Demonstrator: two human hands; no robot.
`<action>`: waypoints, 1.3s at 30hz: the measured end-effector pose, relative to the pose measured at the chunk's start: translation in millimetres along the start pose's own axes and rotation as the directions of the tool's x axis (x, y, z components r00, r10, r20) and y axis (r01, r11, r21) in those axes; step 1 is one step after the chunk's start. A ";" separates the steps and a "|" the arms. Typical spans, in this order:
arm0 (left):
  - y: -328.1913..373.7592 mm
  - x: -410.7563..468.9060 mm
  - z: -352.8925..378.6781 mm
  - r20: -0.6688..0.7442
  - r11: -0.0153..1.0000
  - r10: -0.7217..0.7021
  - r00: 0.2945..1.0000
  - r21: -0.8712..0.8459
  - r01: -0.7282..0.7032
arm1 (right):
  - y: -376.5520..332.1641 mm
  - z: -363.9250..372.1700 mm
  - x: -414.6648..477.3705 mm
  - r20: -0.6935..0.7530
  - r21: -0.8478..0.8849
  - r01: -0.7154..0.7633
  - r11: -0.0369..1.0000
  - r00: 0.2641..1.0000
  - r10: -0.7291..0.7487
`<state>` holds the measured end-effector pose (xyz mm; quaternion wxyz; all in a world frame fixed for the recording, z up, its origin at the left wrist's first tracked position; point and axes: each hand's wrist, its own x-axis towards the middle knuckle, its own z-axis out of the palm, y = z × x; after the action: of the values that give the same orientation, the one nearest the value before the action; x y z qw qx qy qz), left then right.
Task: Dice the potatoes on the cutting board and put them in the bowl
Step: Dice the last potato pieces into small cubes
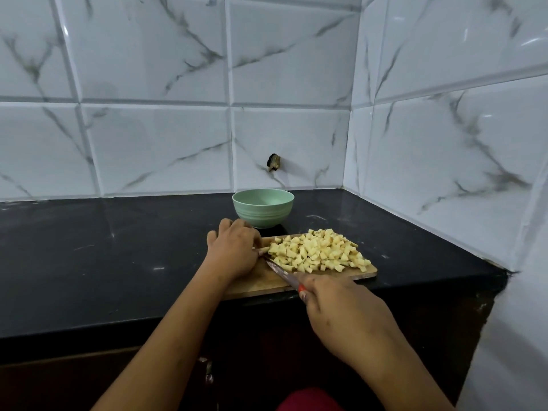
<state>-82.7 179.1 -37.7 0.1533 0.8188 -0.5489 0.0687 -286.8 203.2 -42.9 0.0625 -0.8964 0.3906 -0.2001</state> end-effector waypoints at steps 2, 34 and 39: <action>0.8 -1.3 1.0 -0.023 1.000 0.007 1.000 0.011 -0.007 | 1.4 -0.6 0.7 0.000 -0.010 -0.005 1.000 1.000 0.005; 2.5 -53.3 2.2 -0.206 0.978 -0.110 0.972 -0.194 0.069 | -1.6 21.4 11.0 -0.086 -0.125 0.005 0.992 0.996 -0.015; 8.0 -59.1 5.8 -0.262 0.978 -0.126 0.957 -0.192 0.076 | 3.7 19.4 16.8 -0.061 -0.158 0.044 0.986 0.997 -0.054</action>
<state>-113.3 226.2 -58.3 0.3042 0.8114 -0.4837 0.1231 -271.1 187.6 -56.4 -0.0258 -0.9009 0.3849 -0.1991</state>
